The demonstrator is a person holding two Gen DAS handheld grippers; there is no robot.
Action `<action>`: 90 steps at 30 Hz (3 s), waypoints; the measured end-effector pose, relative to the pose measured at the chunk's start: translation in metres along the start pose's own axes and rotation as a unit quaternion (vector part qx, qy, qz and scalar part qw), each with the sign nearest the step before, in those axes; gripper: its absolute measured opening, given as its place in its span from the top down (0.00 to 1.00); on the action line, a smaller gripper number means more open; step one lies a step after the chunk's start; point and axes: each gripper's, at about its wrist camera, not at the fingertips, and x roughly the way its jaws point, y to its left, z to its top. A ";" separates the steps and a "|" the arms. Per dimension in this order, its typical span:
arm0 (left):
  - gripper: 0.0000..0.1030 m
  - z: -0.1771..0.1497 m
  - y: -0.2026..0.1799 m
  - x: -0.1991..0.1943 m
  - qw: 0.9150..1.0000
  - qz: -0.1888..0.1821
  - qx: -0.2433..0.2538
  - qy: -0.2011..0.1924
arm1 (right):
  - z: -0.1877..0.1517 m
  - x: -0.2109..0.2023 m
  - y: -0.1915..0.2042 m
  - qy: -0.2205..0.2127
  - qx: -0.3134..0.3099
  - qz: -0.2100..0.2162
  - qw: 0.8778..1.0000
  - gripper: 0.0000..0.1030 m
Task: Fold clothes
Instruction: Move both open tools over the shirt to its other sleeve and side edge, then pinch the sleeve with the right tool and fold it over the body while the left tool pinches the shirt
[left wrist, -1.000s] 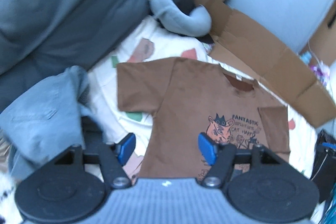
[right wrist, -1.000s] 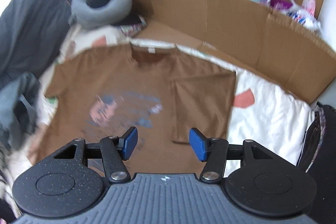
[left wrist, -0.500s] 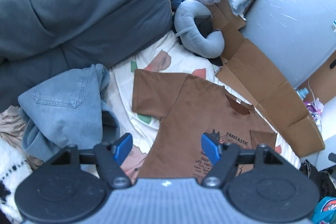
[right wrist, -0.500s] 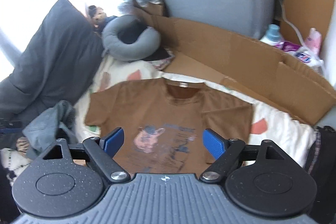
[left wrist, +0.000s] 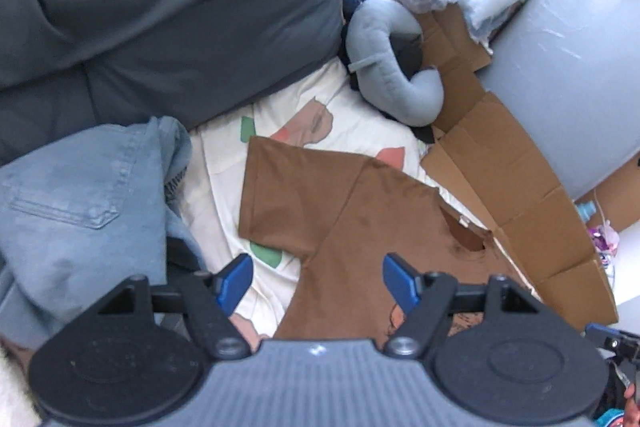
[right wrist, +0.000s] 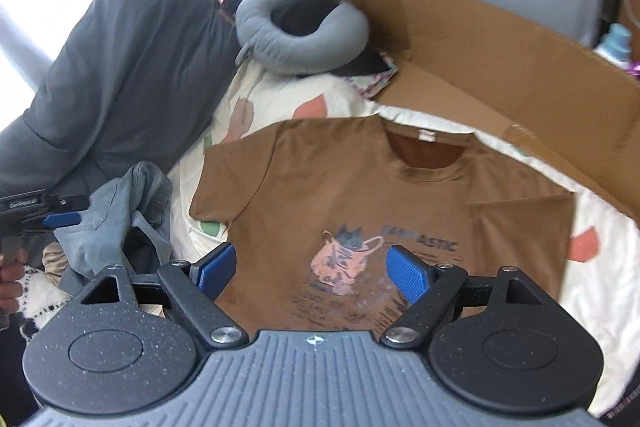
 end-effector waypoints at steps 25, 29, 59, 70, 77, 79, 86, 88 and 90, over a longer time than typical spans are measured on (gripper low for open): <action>0.32 -0.024 0.071 0.173 0.991 -0.045 -0.122 -0.045 | -0.005 0.220 0.030 0.033 -0.080 0.016 0.996 0.22; 0.32 -0.032 0.079 0.193 0.987 -0.062 -0.148 -0.034 | 0.003 0.235 0.045 0.059 -0.125 0.015 0.990 0.22; 0.34 -0.039 0.102 0.224 0.954 -0.164 -0.216 -0.125 | 0.034 0.265 0.129 0.058 -0.131 -0.017 0.990 0.23; 0.78 -0.038 0.098 0.222 0.960 -0.147 -0.191 -0.144 | 0.017 0.283 0.135 0.079 -0.141 -0.013 0.987 0.24; 0.90 -0.038 0.100 0.217 0.963 -0.135 -0.184 -0.141 | 0.006 0.300 0.131 0.097 -0.121 0.001 0.988 0.62; 0.91 -0.037 0.099 0.217 0.966 -0.128 -0.179 -0.138 | 0.001 0.308 0.130 0.096 -0.088 0.015 0.991 0.74; 0.92 -0.036 0.098 0.217 0.966 -0.135 -0.175 -0.136 | -0.016 0.326 0.135 0.089 -0.015 0.059 0.994 0.92; 0.92 -0.036 0.097 0.215 0.965 -0.140 -0.174 -0.136 | -0.016 0.329 0.137 0.088 -0.009 0.064 0.994 0.92; 0.92 -0.035 0.097 0.214 0.964 -0.146 -0.177 -0.135 | -0.016 0.332 0.137 0.087 -0.003 0.066 0.994 0.92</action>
